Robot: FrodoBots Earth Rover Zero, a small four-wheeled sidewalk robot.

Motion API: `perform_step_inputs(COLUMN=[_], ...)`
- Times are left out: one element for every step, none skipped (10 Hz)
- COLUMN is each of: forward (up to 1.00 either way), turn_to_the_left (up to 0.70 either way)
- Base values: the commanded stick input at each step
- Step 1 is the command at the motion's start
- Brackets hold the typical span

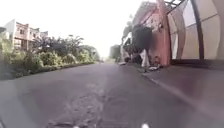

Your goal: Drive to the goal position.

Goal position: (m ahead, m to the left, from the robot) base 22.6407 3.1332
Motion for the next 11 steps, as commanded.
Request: perform_step_inputs(forward=[1.0,1.0,1.0,1.0,1.0,1.0,1.0,1.0,1.0,1.0,1.0], turn_to_the_left=[-0.37,-0.4,-0.33,-0.07,0.0,0.0,0.0,0.0,0.0,0.0,0.0])
